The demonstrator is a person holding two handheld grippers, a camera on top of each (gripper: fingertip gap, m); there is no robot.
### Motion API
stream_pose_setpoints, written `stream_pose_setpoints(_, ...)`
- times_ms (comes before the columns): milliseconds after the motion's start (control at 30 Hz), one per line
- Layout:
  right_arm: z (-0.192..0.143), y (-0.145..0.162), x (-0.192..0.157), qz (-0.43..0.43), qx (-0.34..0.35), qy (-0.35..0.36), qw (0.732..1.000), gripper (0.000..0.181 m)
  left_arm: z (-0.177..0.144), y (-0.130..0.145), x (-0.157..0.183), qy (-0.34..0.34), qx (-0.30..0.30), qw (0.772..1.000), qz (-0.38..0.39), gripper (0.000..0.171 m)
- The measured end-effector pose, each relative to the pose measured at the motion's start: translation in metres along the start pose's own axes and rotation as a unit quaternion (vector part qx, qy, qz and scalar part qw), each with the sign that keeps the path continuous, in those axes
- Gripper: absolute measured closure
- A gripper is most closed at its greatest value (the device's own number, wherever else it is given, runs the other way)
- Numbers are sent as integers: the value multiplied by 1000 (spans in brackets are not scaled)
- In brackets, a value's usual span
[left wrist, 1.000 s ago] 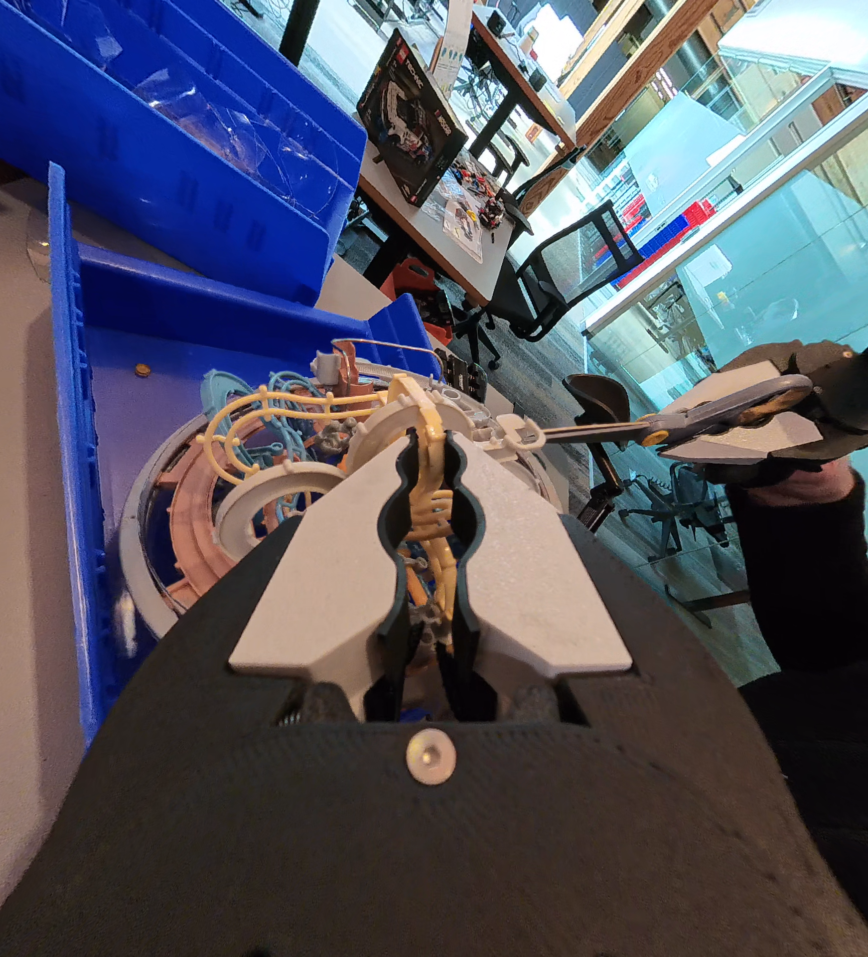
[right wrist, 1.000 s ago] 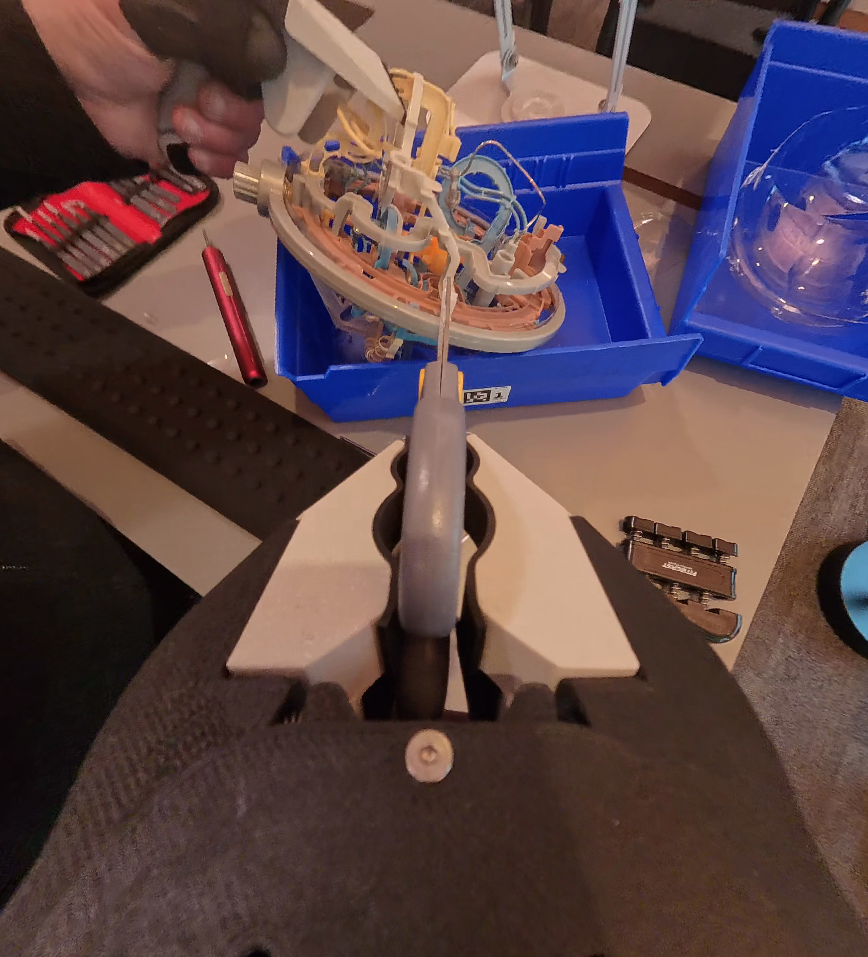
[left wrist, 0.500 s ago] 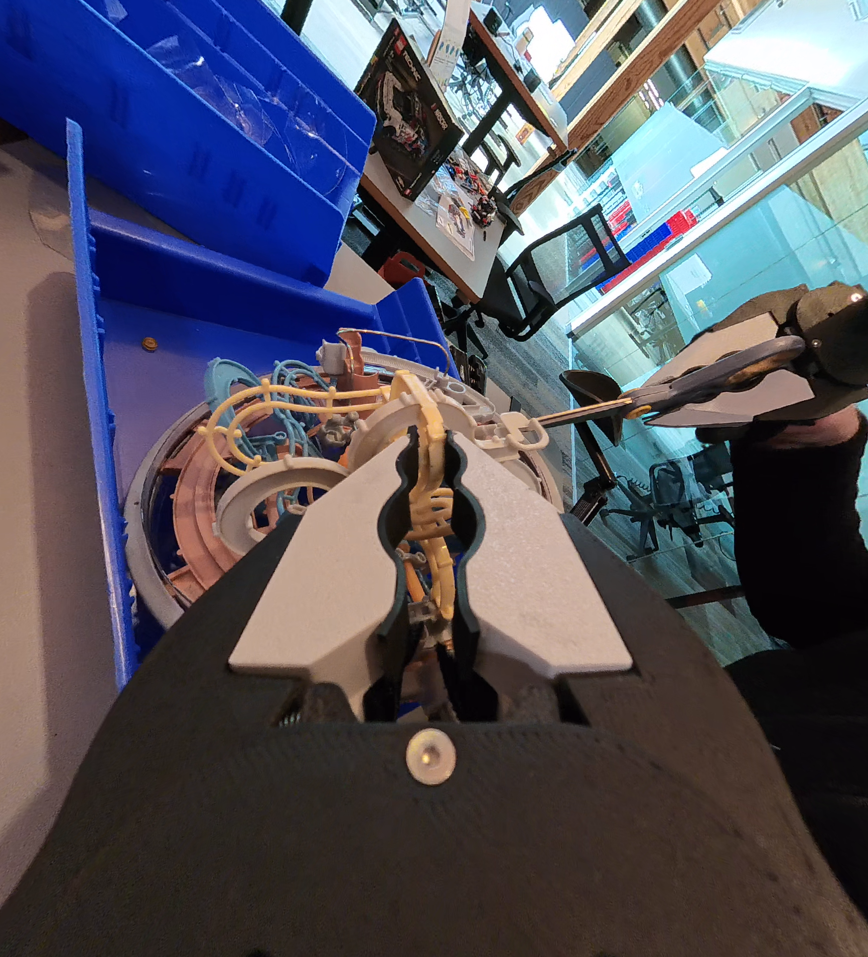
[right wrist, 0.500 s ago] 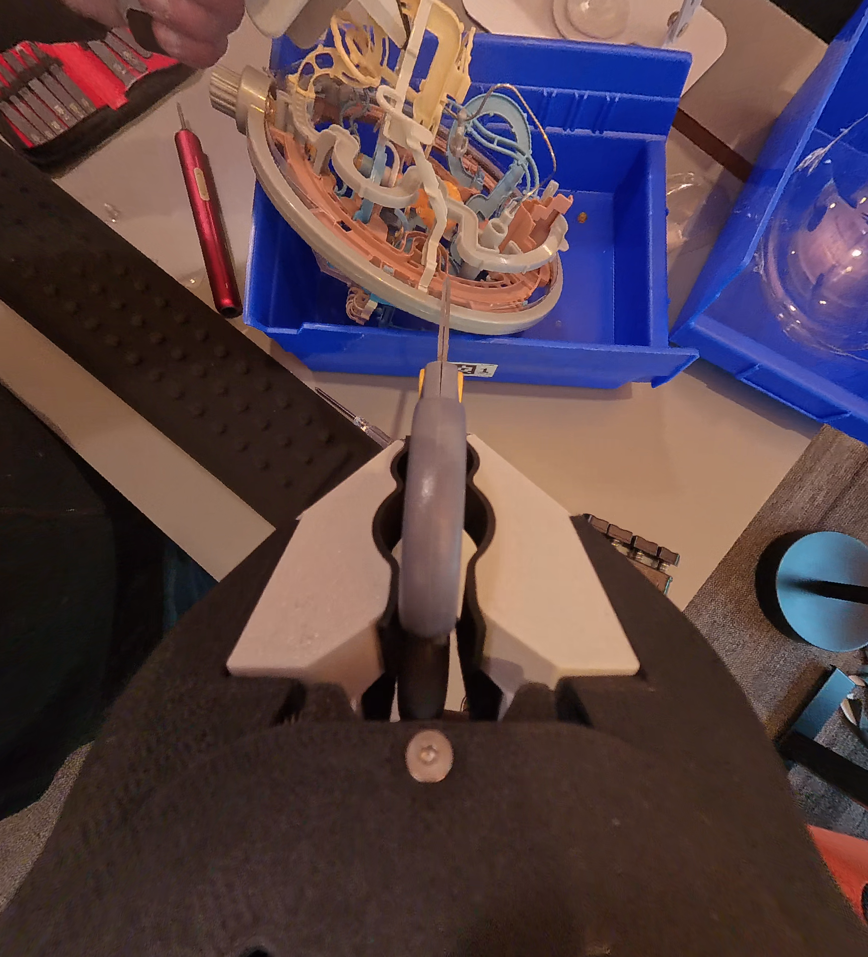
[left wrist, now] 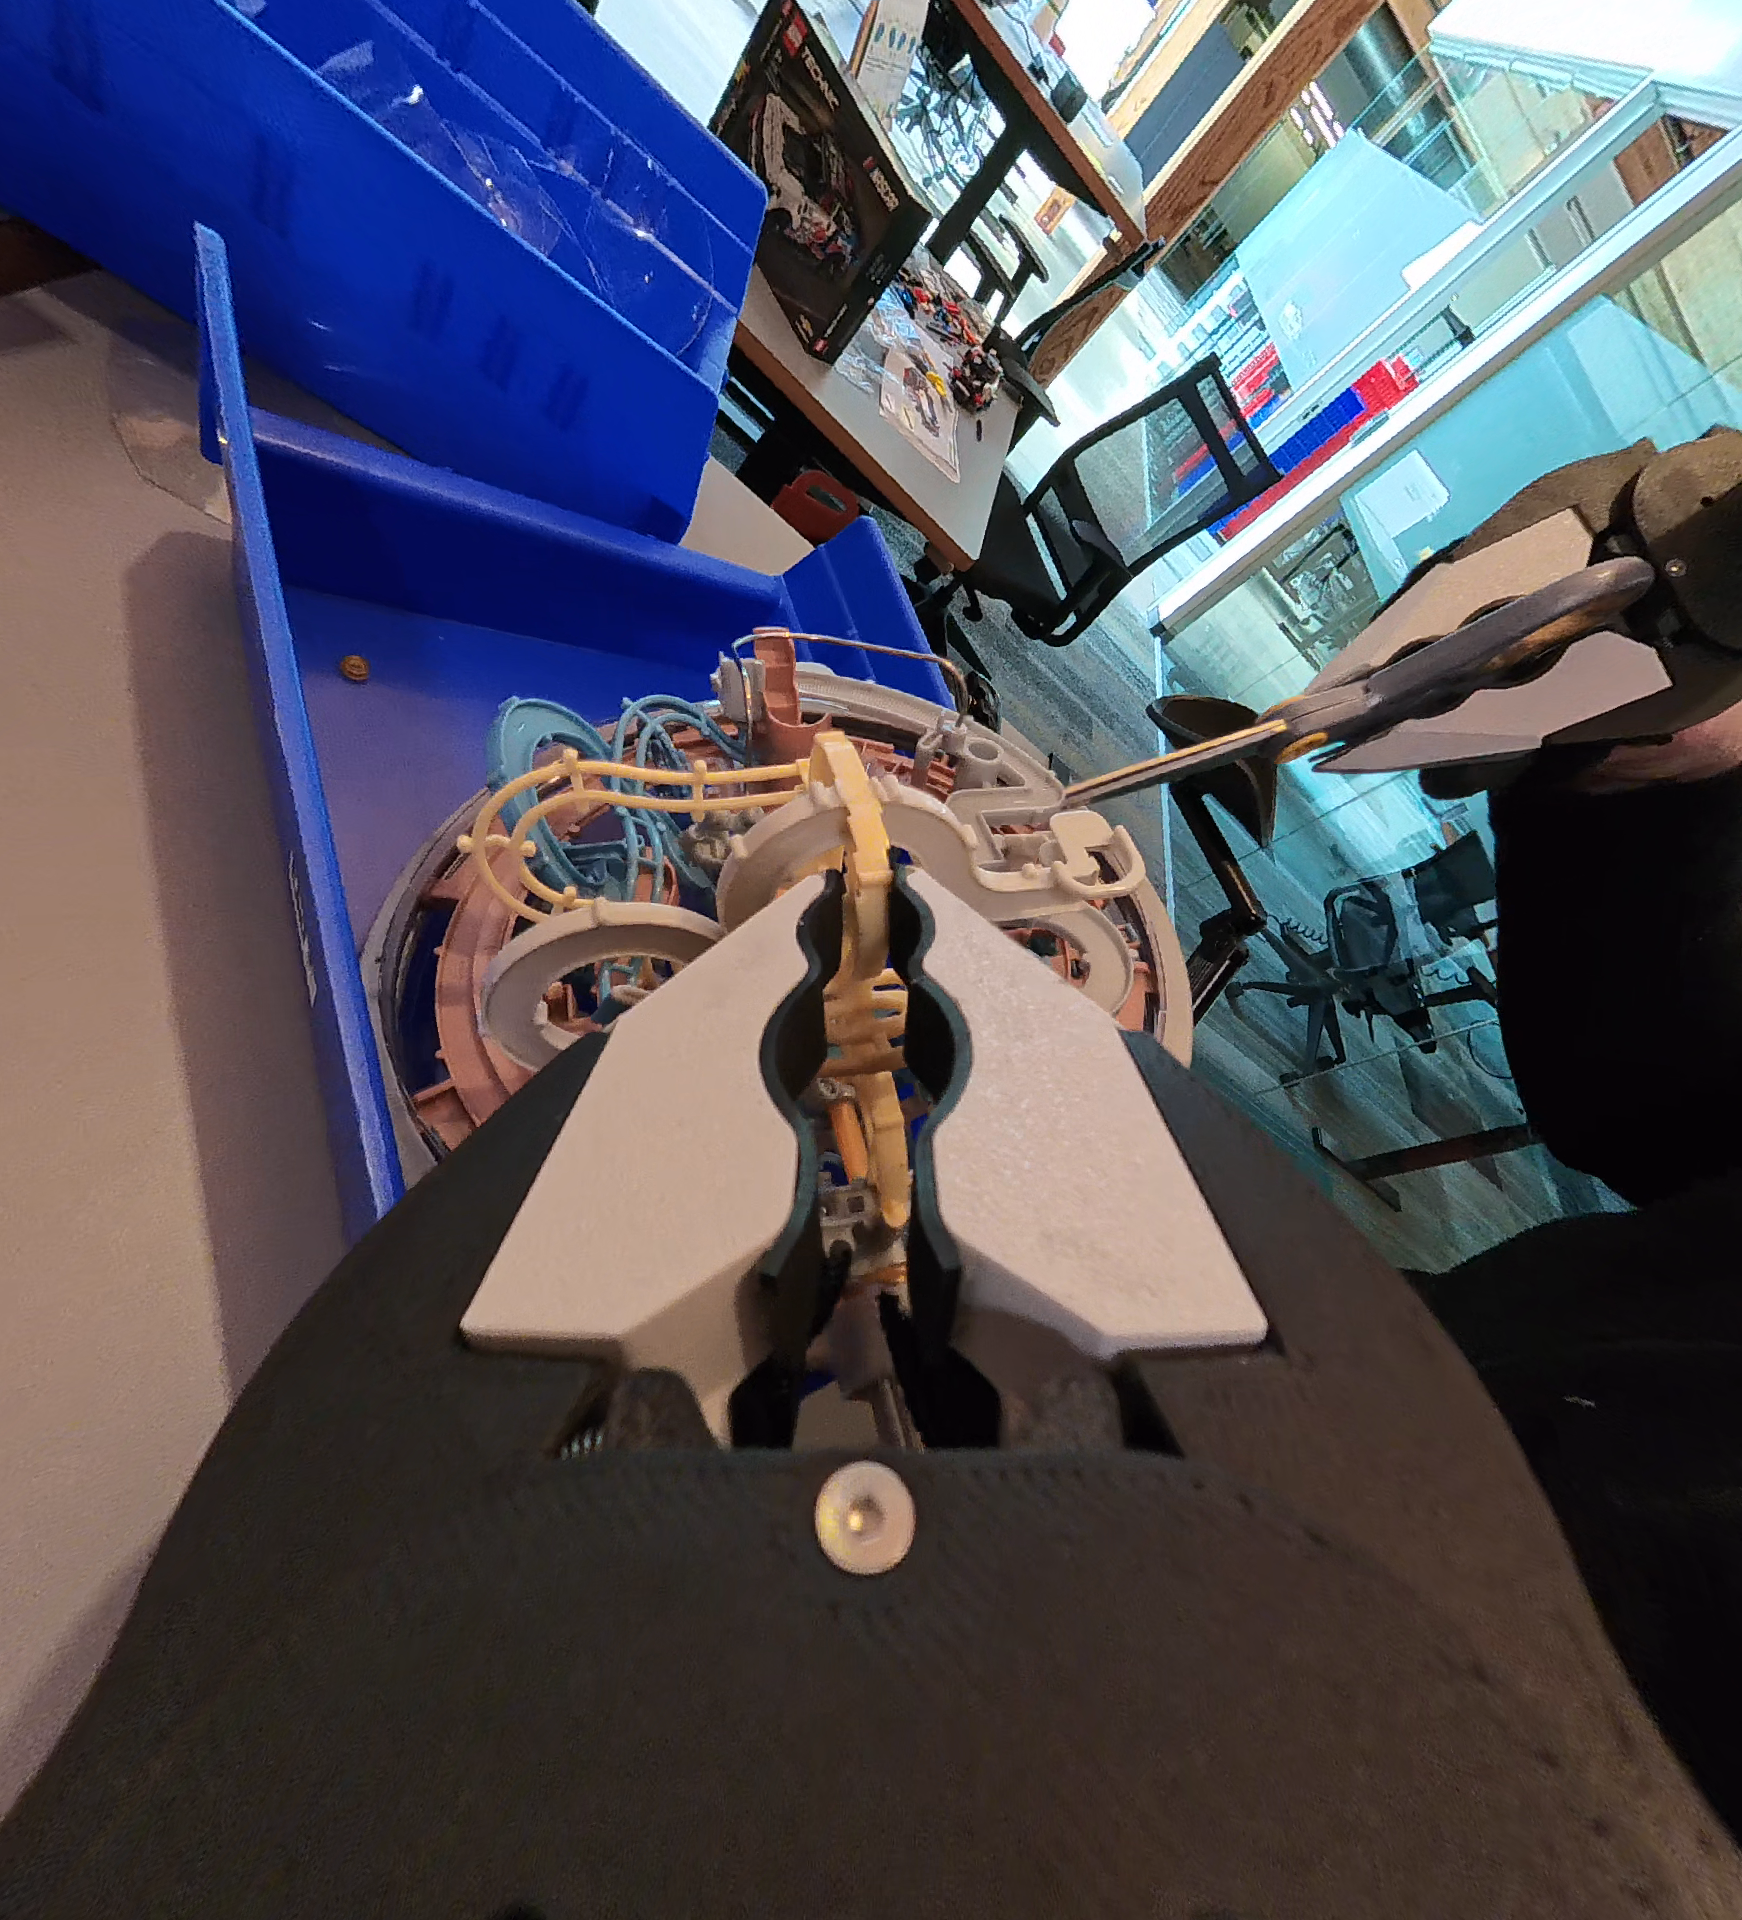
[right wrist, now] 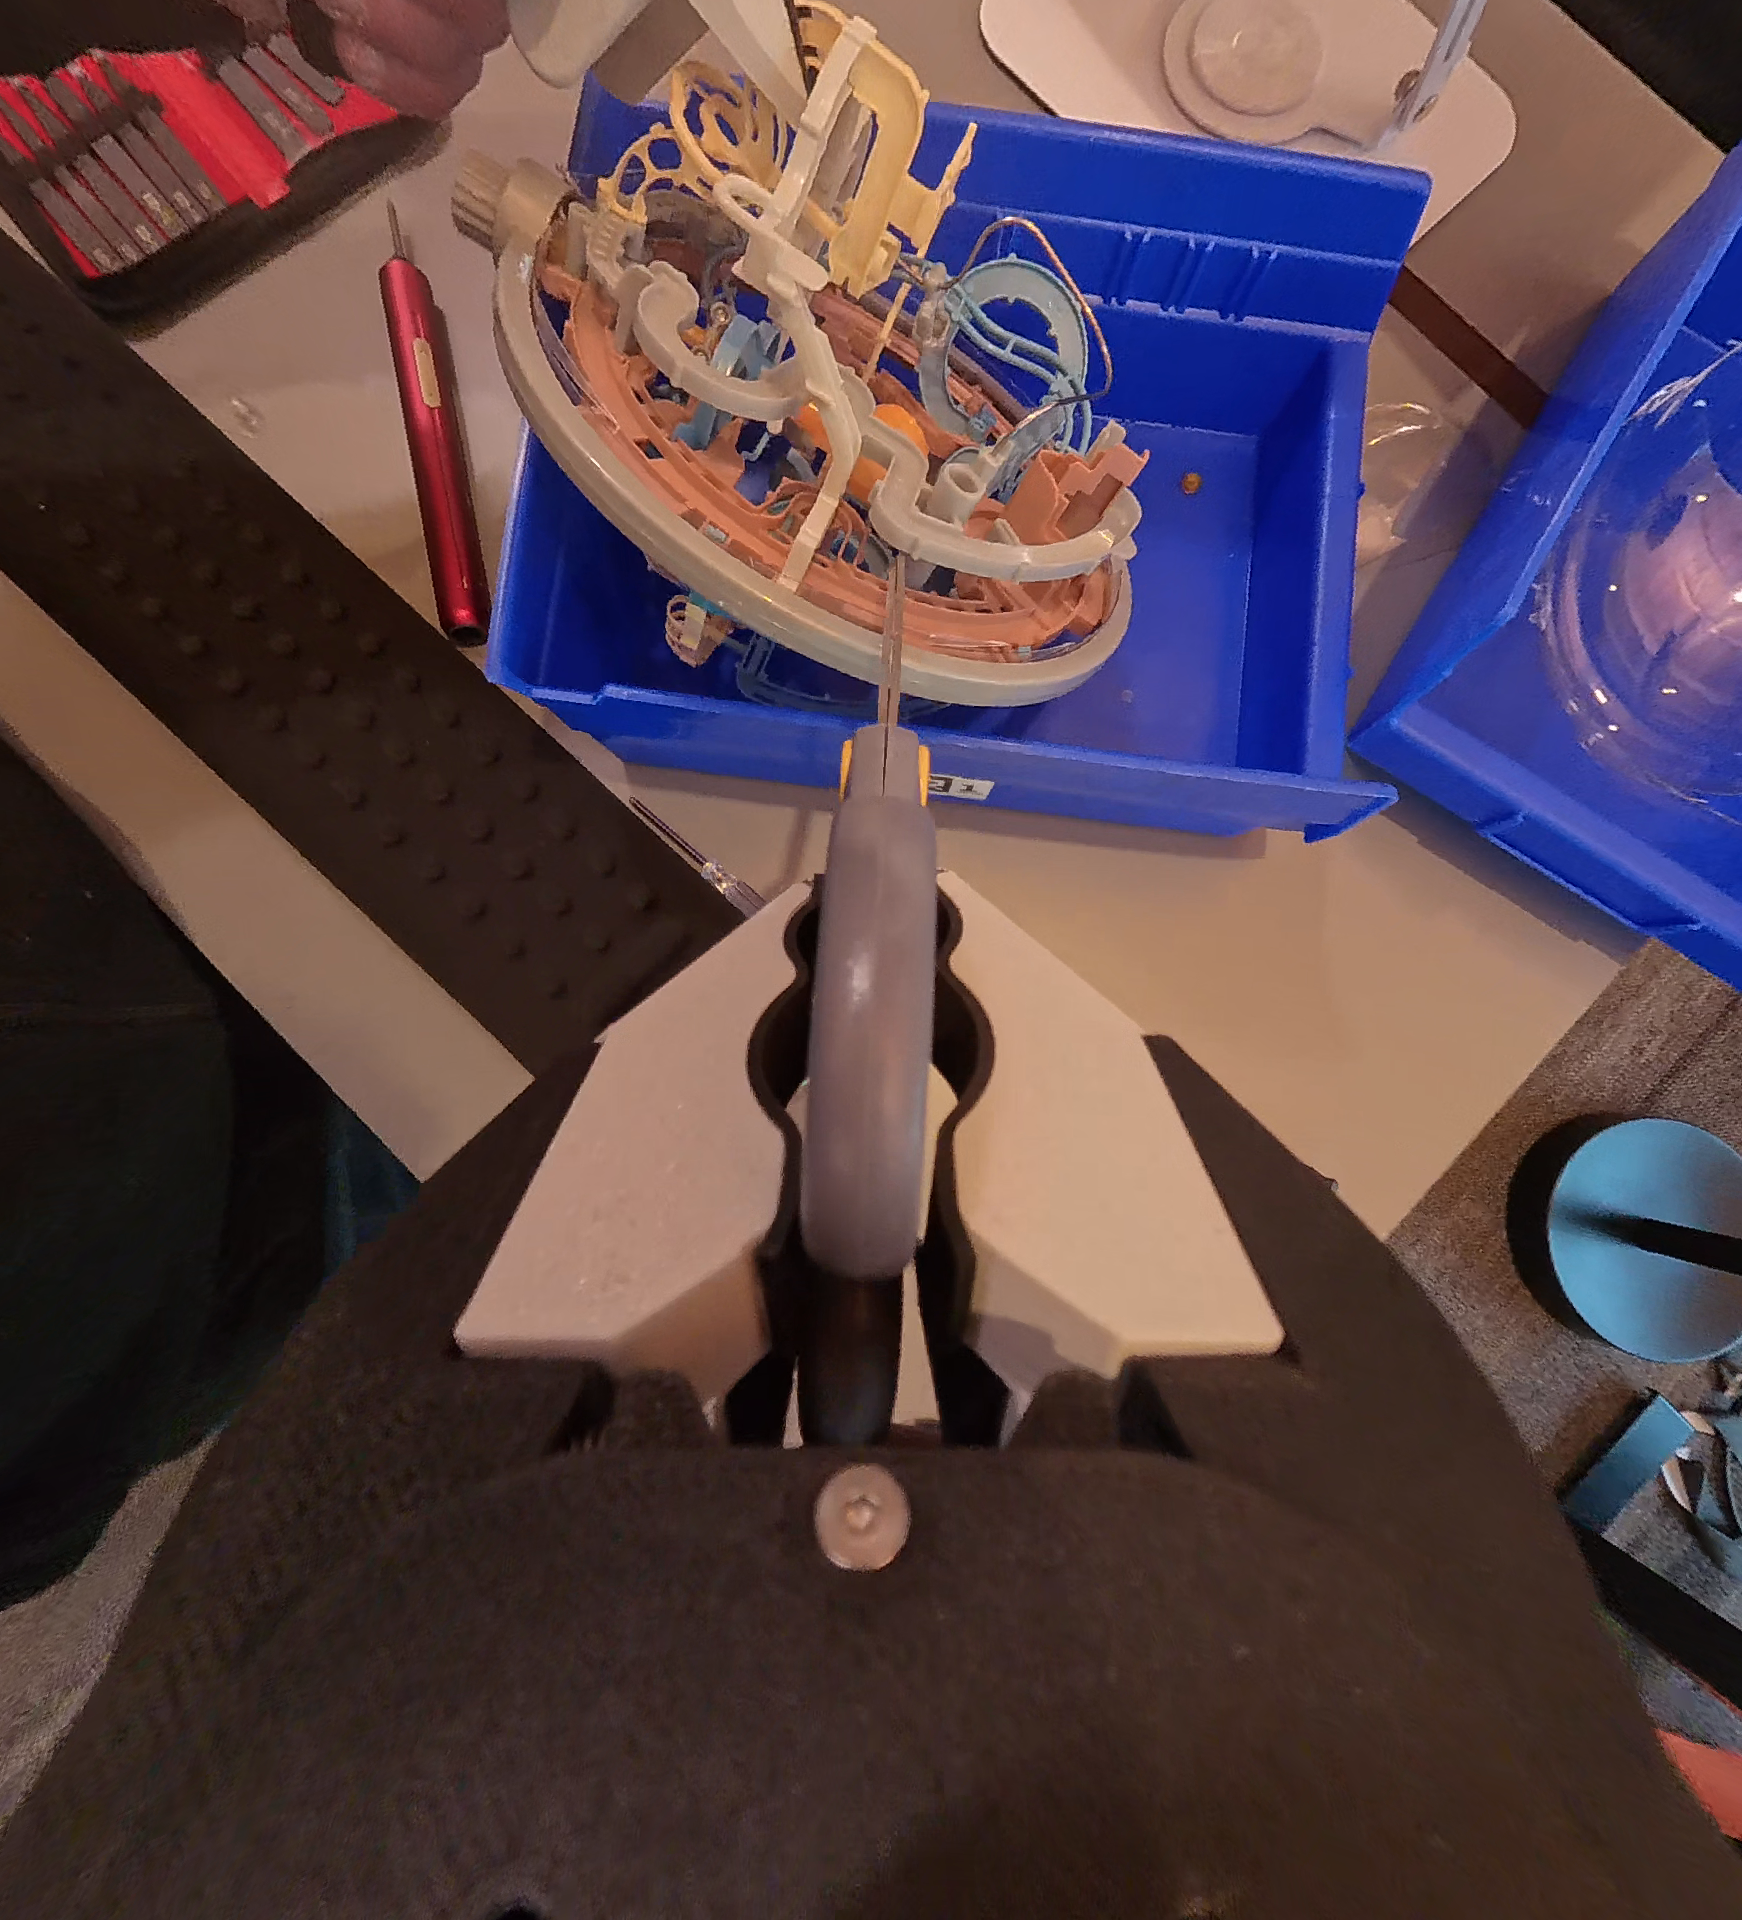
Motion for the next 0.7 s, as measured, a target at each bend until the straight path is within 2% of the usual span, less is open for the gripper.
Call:
stream_pose_setpoints(133, 10, 6, -1, 27, 29, -5, 999, 167, -7, -6, 4, 4, 9, 1000, 13, 154)
stream_pose_setpoints(267, 17, 12, -1, 62, 64, -12, 996, 167, -24, -32, 14, -25, 34, 998, 56, 140)
stream_pose_setpoints(400, 20, 13, -1, 74, 72, -20, 994, 166, -3, -63, 14, -78, -39, 989, 123, 125)
stream_pose_setpoints(500, 21, 7, -2, 70, 61, -19, 995, 167, 28, -59, -1, -90, -160, 974, 133, 117)
stream_pose_setpoints(533, 22, 4, -2, 67, 55, -17, 996, 167, 36, -54, -7, -94, -182, 969, 135, 120)
stream_pose_setpoints(600, 25, -2, -1, 61, 41, -7, 997, 167, 47, -44, -13, -61, -200, 973, 103, 118)
stream_pose_setpoints(633, 25, -5, 1, 55, 35, 2, 998, 167, 50, -42, -12, -38, -187, 978, 85, 126)
stream_pose_setpoints(700, 27, -6, 2, 53, 33, 9, 998, 167, 50, -42, -12, -40, -177, 980, 86, 131)
Point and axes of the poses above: each gripper's, where its closed fingertips meet, z out along the fingers, y out of its underside, x = y × z across the jaws, the point moved 8 cm from there along -z, back along the fingers, and after that the axes turned 1 degree about -y, right-handed, at the moved point
